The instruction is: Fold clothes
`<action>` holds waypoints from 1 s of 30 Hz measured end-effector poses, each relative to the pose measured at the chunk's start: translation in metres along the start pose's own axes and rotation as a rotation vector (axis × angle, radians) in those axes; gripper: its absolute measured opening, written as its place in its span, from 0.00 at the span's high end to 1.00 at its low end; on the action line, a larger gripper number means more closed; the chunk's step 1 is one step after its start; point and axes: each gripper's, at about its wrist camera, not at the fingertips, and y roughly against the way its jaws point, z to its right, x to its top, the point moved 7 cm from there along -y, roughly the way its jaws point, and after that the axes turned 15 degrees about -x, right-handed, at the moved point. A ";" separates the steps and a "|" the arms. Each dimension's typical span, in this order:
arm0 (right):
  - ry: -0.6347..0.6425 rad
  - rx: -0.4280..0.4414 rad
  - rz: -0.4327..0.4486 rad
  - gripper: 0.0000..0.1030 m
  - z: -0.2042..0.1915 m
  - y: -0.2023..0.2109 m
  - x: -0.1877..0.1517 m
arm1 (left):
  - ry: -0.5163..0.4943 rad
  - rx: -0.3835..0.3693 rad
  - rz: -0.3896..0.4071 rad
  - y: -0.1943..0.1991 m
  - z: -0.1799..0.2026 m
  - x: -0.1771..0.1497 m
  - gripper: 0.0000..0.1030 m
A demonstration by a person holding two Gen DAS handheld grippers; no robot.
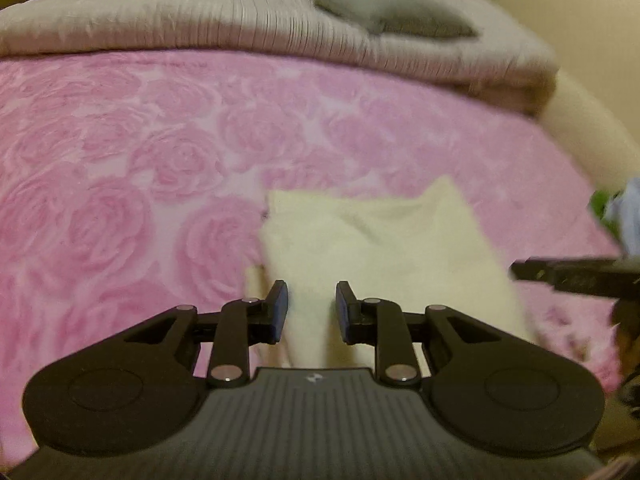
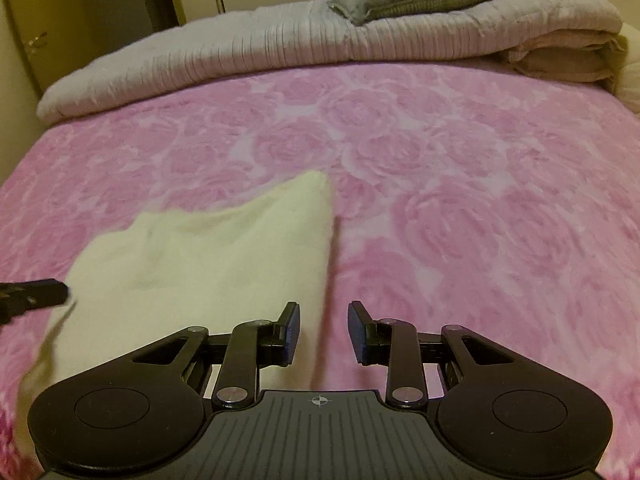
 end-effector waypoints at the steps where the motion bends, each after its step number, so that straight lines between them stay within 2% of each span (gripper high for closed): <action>1: 0.005 -0.004 -0.015 0.69 -0.002 -0.010 0.002 | -0.005 0.012 -0.023 -0.011 -0.005 0.002 0.77; 5: 0.028 -0.045 -0.051 0.70 -0.010 -0.041 0.002 | 0.037 -0.021 -0.039 -0.029 -0.020 0.007 0.75; 9: 0.025 -0.049 -0.053 0.70 -0.009 -0.049 0.002 | 0.024 -0.011 -0.037 -0.035 -0.021 0.008 0.74; 19: 0.037 -0.061 -0.059 0.70 -0.012 -0.049 0.004 | -0.003 0.032 -0.039 -0.034 -0.012 0.011 0.73; 27: -0.039 -0.017 -0.041 0.69 -0.006 -0.037 0.007 | -0.023 0.068 -0.039 -0.027 -0.007 0.009 0.74; 30: -0.032 -0.019 -0.047 0.69 -0.004 -0.038 0.005 | -0.016 0.069 -0.034 -0.028 -0.007 0.008 0.74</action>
